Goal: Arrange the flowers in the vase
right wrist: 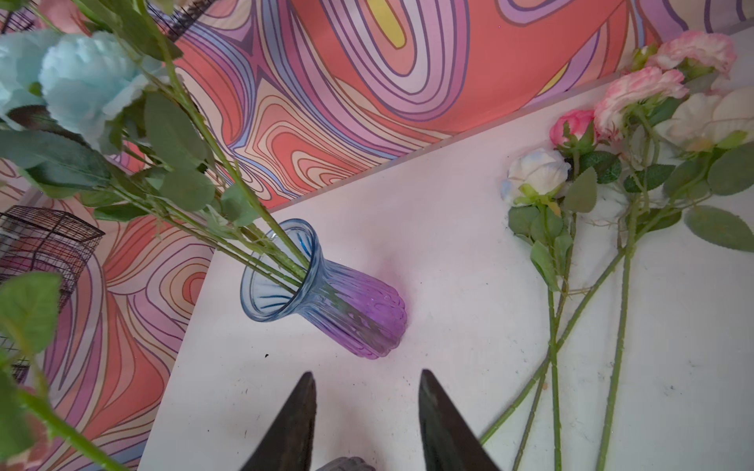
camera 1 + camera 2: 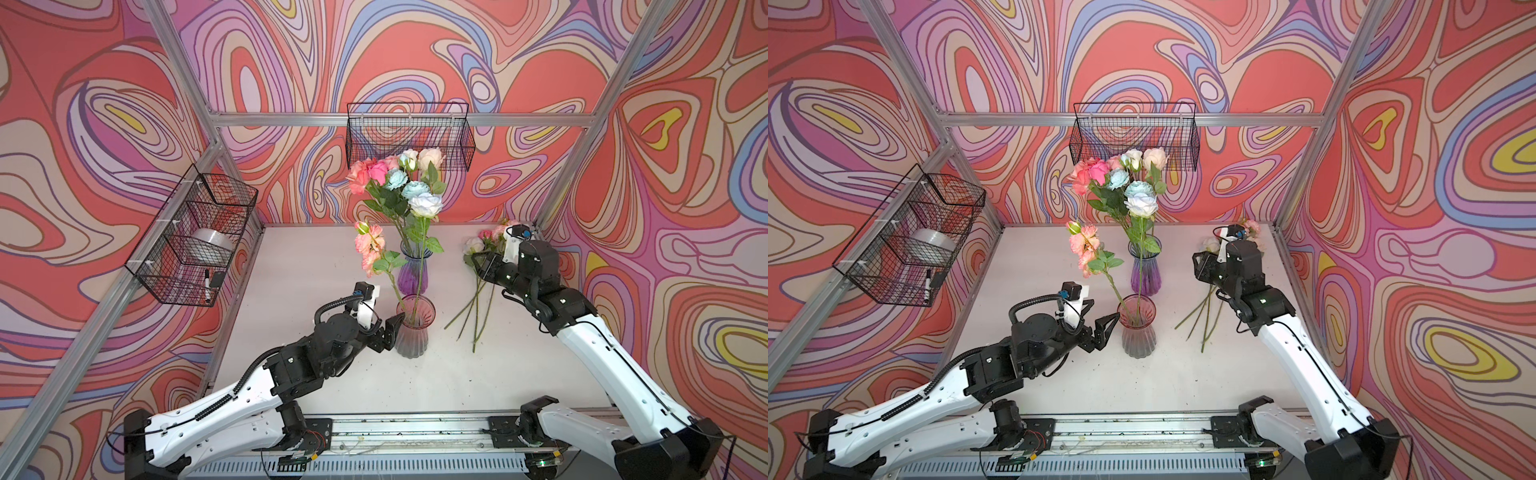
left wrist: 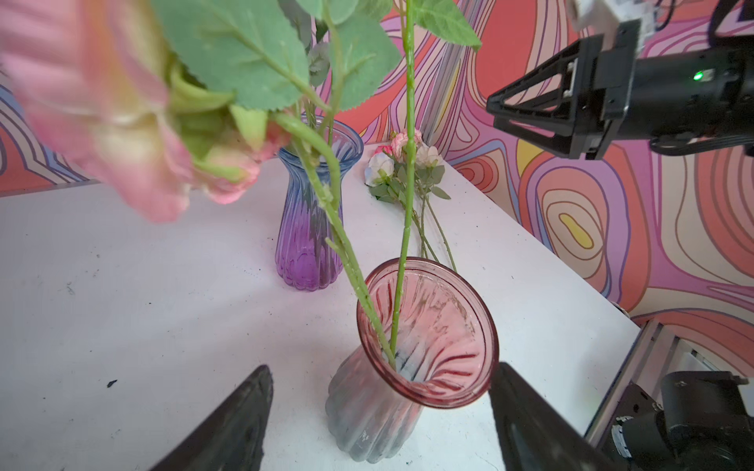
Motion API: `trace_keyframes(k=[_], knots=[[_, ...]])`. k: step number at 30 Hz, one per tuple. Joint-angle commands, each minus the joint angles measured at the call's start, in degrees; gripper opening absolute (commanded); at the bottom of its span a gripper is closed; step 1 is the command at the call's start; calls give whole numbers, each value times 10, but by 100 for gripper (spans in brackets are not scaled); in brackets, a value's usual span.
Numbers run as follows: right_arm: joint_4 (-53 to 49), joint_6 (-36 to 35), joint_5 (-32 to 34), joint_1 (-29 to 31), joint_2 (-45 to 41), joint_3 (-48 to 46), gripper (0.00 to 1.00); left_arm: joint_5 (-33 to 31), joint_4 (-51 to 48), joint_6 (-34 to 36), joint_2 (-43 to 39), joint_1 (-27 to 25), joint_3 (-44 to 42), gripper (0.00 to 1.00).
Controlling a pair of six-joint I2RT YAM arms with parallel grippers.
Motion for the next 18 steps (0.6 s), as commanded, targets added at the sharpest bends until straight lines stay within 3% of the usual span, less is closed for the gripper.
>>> trace_keyframes(k=[1, 4, 9, 14, 18], knots=[[-18, -11, 25, 0, 25, 19, 41, -41, -77, -31, -46, 2, -6, 82], [-24, -21, 16, -15, 66, 30, 40, -128, -132, -91, -102, 1, -31, 81], [-58, -54, -32, -55, 178, 79, 36, -257, -278, -261, -185, 3, -54, 81], [-77, -66, 5, -83, 268, 115, 34, -258, -309, -299, -224, 4, -85, 81], [-110, -78, 26, -103, 341, 147, 30, -193, -306, -295, -201, 39, -89, 81]])
